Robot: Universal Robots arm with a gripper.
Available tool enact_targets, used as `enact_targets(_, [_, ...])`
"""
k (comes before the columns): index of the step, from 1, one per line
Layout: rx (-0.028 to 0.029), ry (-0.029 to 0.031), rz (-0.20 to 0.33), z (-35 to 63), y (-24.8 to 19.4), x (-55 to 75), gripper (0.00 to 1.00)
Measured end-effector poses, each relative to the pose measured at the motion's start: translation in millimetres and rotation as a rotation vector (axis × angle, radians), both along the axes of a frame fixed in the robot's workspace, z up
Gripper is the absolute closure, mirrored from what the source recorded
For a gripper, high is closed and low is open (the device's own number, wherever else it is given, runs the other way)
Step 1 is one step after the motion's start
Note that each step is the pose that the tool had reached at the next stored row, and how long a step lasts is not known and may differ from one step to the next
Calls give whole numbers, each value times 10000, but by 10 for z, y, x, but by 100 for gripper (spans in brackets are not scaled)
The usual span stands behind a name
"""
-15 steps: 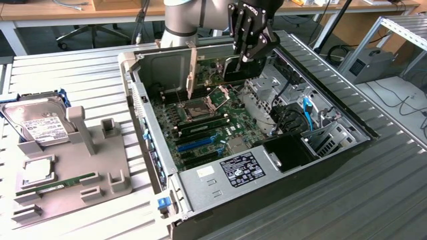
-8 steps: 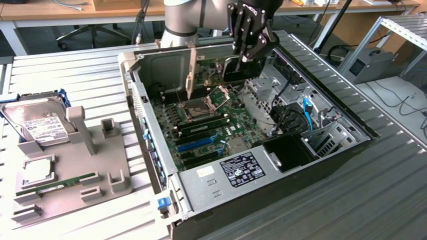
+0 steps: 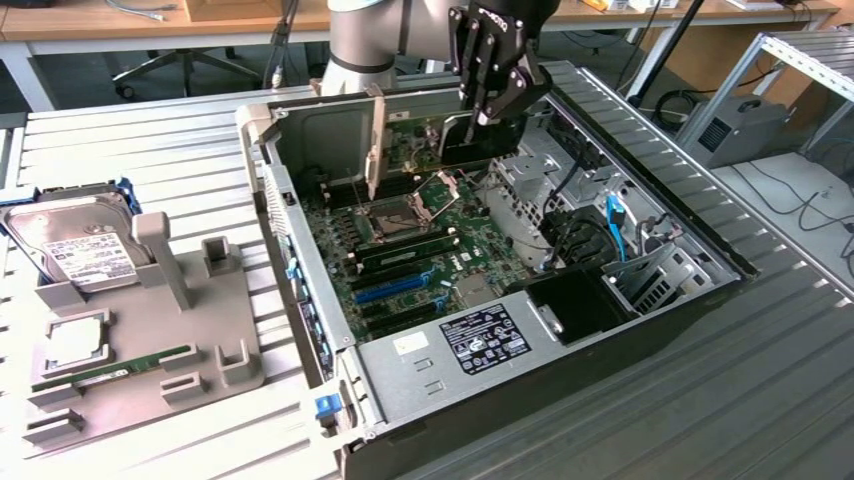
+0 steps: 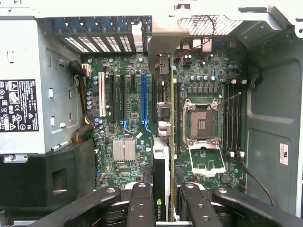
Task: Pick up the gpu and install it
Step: 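Insert the gpu into the slot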
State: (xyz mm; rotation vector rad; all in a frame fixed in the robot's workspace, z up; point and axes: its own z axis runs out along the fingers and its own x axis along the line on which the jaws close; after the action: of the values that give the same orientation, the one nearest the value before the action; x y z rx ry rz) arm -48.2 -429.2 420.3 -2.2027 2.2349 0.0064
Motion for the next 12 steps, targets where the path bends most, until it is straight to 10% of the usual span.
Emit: enact_targets(12, [0, 0, 0, 0, 0, -35, 73])
